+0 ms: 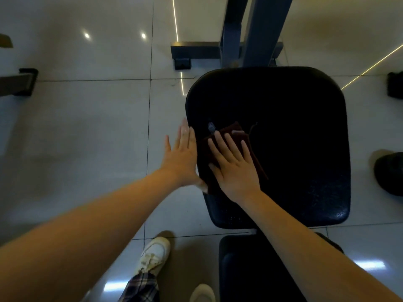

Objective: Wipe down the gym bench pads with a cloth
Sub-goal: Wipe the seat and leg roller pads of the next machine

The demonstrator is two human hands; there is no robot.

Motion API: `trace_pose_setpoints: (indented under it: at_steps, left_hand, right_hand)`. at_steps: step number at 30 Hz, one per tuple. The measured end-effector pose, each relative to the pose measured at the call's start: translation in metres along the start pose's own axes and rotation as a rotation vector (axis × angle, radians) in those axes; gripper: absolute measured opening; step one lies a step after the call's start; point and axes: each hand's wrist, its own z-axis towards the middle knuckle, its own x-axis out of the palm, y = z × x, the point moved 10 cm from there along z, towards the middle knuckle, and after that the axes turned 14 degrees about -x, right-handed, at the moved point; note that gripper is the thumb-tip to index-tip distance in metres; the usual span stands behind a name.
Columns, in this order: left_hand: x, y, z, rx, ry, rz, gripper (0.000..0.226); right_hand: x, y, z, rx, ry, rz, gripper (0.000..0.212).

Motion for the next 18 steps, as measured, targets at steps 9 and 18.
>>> trace_pose_setpoints:
  at_steps: [9,18]
  left_hand:
    - [-0.062,0.001,0.064,0.3,-0.11,0.463,0.128]
    - [-0.078,0.008,0.088,0.392,-0.106,0.491,0.097]
  right_hand:
    - [0.009,0.006,-0.035,-0.17,0.064,-0.022,0.057]
    - [-0.014,-0.027,0.093,0.181,0.022,0.033,0.061]
